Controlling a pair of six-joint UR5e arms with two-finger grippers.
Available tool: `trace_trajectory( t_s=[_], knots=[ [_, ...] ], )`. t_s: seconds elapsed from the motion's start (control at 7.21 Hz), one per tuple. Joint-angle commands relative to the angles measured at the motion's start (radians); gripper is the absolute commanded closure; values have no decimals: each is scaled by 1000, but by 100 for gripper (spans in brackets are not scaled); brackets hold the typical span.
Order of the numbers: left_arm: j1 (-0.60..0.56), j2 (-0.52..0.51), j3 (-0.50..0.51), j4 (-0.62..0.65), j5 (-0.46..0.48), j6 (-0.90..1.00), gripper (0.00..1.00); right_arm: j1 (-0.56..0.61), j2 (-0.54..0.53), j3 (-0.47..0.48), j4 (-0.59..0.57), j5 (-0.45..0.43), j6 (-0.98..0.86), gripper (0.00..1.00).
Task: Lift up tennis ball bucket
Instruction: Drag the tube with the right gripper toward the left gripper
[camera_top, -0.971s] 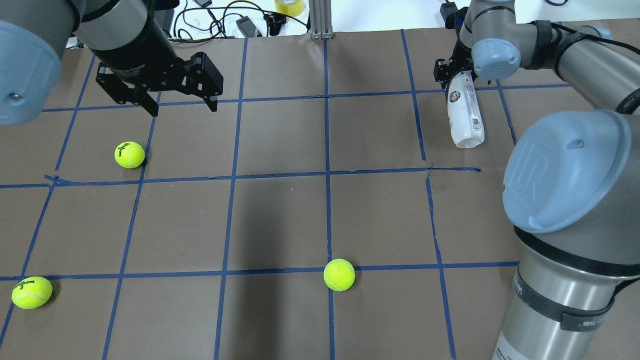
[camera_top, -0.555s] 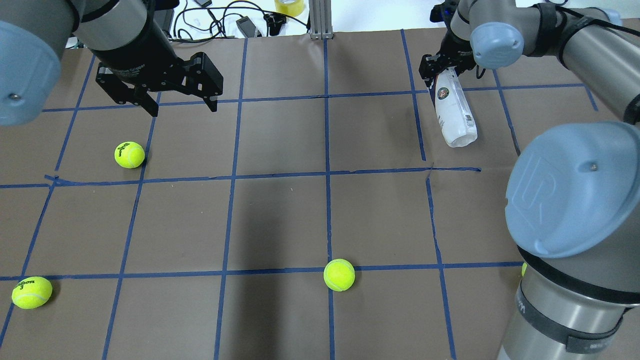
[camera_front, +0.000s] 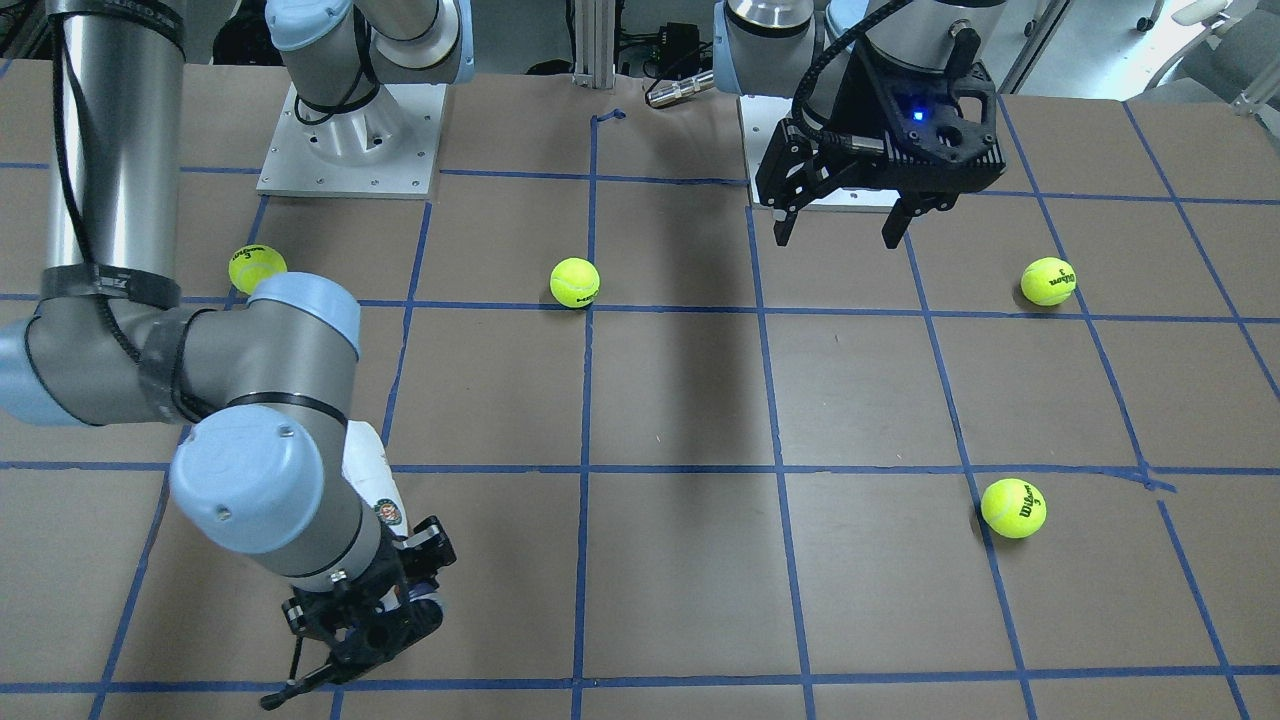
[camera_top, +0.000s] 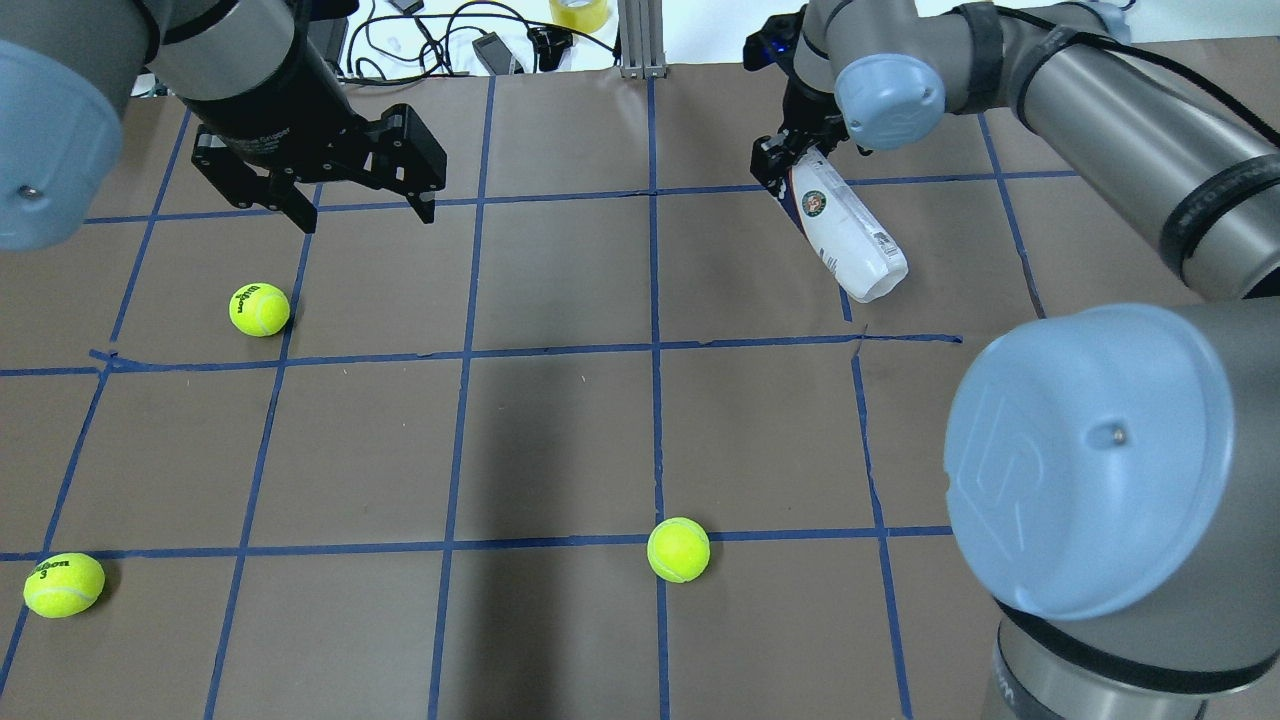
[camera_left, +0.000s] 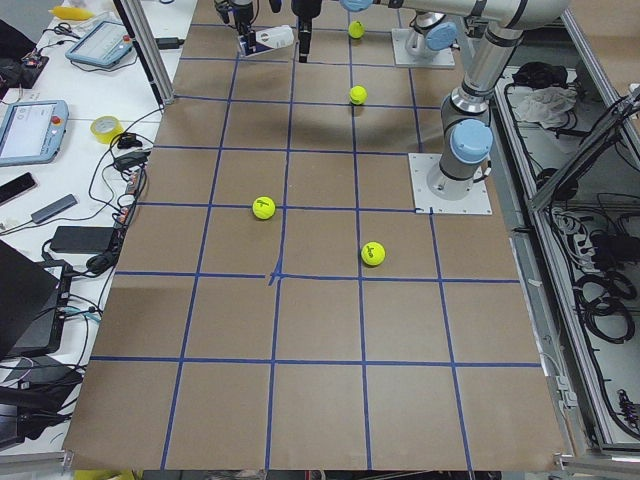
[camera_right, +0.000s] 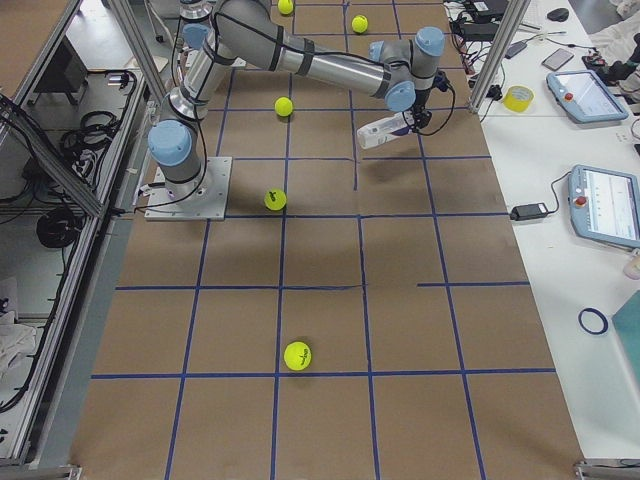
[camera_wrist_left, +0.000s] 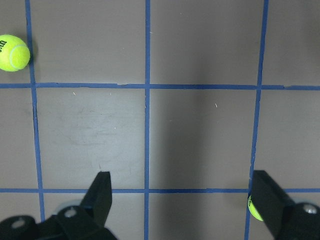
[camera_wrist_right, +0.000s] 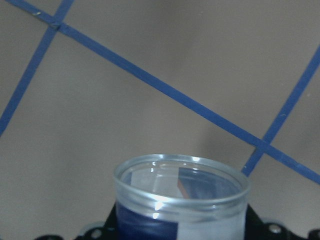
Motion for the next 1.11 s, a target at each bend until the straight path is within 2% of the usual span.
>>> trace_trajectory(
  t_s=[0.0,0.14,0.28,0.55,0.69,0.97],
  knots=[
    [0,0,0,0,0,0,0,97,1,0,-10,2,-213,91],
    [2,0,0,0,0,0,0,142,4,0,-28,-12,-288,100],
    [2,0,0,0,0,0,0,179,9,0,-54,-29,-324,100],
    [2,0,0,0,0,0,0,240,67,-2,-167,-15,-541,100],
    [2,0,0,0,0,0,0,284,69,-15,-177,-18,-557,100],
    [2,0,0,-5,0,0,0,305,105,-14,-220,33,-644,100]
  ],
)
